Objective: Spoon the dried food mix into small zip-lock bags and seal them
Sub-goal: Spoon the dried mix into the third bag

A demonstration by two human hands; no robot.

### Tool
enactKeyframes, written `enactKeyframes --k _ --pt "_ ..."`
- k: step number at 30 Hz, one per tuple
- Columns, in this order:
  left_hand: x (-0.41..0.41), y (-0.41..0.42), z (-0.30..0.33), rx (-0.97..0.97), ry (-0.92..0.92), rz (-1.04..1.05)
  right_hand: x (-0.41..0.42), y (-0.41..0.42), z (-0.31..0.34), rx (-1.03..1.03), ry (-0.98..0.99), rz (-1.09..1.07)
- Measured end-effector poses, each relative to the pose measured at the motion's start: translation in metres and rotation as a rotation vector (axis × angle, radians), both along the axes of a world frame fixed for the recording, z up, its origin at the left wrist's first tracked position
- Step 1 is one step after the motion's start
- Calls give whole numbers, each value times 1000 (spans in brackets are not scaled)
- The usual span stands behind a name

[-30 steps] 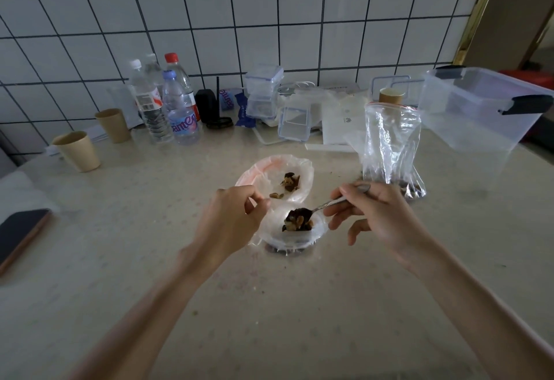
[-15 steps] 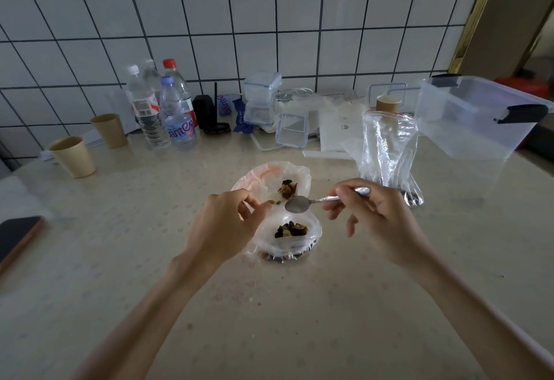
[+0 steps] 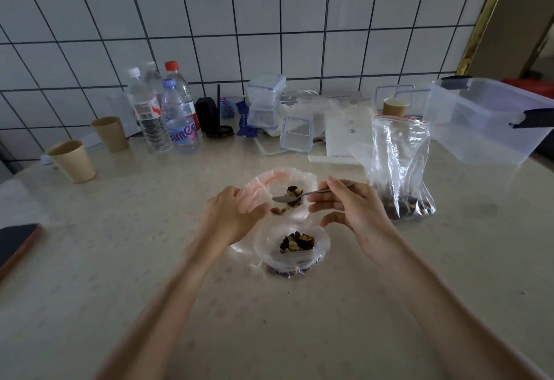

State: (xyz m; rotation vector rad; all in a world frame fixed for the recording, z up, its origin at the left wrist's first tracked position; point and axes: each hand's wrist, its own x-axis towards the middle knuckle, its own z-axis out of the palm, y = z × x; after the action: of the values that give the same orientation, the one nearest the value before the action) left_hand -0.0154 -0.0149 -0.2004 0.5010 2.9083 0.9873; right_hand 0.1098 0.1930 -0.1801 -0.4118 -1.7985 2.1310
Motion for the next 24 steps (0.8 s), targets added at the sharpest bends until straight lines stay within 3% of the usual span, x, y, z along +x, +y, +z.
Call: enactKeyframes --k 12,24 --pt "4 2 -5 173 2 -49 -8 2 -26 -64 -127 16" --pt "0 0 -1 13 -85 -72 -13 -7 -26 -37 -98 -61"
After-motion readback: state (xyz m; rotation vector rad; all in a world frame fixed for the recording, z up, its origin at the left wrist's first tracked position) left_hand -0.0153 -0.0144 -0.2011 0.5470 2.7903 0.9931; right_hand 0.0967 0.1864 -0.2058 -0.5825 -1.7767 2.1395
